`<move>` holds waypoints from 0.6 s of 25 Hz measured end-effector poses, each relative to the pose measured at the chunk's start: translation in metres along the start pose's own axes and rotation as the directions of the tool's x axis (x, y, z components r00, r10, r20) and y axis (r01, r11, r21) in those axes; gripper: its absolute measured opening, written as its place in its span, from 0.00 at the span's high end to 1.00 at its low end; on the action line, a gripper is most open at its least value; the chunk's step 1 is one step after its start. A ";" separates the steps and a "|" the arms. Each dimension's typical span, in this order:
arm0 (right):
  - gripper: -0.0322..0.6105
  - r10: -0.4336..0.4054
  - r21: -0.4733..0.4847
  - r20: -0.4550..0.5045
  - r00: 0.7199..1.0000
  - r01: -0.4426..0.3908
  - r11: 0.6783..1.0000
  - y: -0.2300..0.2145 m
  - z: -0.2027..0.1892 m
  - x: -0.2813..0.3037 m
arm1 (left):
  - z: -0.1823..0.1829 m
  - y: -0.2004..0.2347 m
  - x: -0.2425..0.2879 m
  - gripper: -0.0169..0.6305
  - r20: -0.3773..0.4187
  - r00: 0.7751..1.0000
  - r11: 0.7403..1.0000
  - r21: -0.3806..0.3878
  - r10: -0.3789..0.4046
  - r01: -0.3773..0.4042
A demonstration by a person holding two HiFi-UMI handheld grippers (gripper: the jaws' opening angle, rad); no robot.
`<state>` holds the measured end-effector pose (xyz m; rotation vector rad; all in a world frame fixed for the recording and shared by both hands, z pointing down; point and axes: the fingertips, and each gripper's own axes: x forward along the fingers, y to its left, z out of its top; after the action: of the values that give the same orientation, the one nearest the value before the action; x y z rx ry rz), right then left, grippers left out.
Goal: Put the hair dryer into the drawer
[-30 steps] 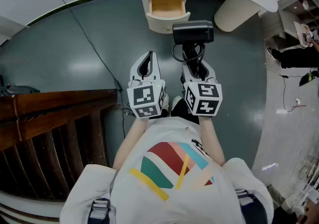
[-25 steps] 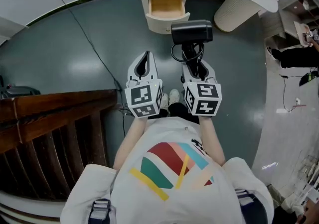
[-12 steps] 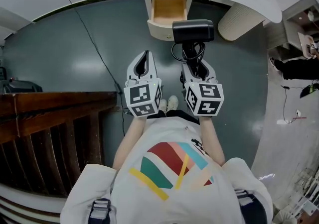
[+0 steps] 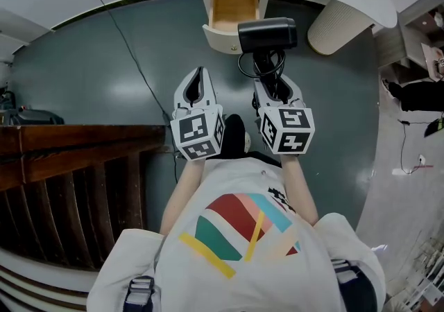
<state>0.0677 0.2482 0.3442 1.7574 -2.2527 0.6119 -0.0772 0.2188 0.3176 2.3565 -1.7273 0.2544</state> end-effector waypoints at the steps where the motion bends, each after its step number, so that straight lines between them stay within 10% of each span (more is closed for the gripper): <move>1: 0.70 0.001 0.002 -0.001 1.000 -0.001 1.000 -0.001 0.000 -0.001 | 0.002 0.001 0.001 0.95 0.002 1.000 1.000 0.000 0.004 -0.004; 15: 0.70 0.016 0.003 0.040 0.999 -0.016 1.000 -0.021 0.027 0.024 | 0.019 0.001 0.039 0.95 0.045 0.999 1.000 0.019 0.011 -0.011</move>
<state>0.0835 0.2111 0.3345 1.7703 -2.2955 0.5885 -0.0663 0.1777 0.3096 2.3845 -1.7660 0.2225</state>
